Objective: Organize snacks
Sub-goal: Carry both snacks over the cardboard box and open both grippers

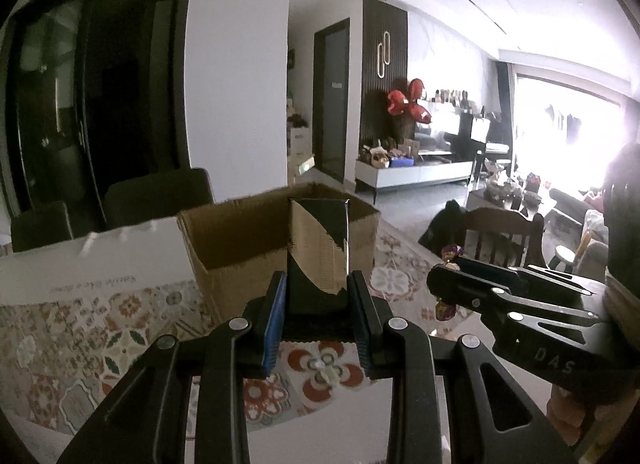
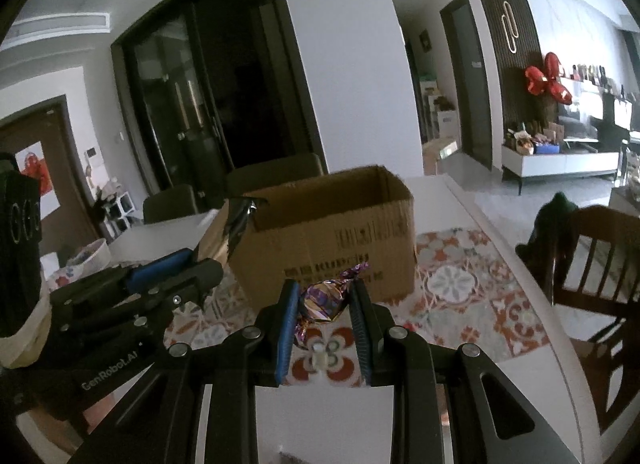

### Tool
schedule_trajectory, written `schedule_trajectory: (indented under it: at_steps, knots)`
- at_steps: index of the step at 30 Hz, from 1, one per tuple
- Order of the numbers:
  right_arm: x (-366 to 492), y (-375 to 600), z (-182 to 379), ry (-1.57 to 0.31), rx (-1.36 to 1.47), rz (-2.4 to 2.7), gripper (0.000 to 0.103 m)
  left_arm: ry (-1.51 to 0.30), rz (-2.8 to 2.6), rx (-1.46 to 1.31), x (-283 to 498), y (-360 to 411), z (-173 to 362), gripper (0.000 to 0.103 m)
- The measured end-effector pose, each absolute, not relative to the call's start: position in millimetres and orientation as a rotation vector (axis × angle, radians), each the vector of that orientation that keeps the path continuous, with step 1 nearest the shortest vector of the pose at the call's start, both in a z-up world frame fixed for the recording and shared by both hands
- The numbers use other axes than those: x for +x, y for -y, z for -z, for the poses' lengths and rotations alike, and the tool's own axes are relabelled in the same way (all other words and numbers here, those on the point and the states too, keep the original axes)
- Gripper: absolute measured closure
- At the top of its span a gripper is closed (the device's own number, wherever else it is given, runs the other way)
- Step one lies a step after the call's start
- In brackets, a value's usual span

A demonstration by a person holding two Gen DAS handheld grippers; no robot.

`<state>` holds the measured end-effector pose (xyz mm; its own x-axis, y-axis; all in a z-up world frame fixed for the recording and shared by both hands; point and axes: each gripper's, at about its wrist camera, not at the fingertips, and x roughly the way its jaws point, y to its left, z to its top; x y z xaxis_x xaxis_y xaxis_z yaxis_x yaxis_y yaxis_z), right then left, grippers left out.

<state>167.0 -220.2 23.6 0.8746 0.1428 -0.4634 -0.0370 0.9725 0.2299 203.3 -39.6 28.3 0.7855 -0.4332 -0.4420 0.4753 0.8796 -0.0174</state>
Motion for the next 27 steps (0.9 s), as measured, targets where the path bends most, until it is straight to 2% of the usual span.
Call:
schedule_trajectory:
  at_steps: [13,27]
  knots:
    - [203.3,225.8,-46.8,-0.438,0.197,-0.123,0.076,-0.394,0.438,0.097,233.6,39.5,-50.9,0.072]
    - [273.3,236.3,-64.3,-0.462,0.164,-0.169,0.076,-0.447,0.392,0.073,290.5,44.5,-58.2,0.072]
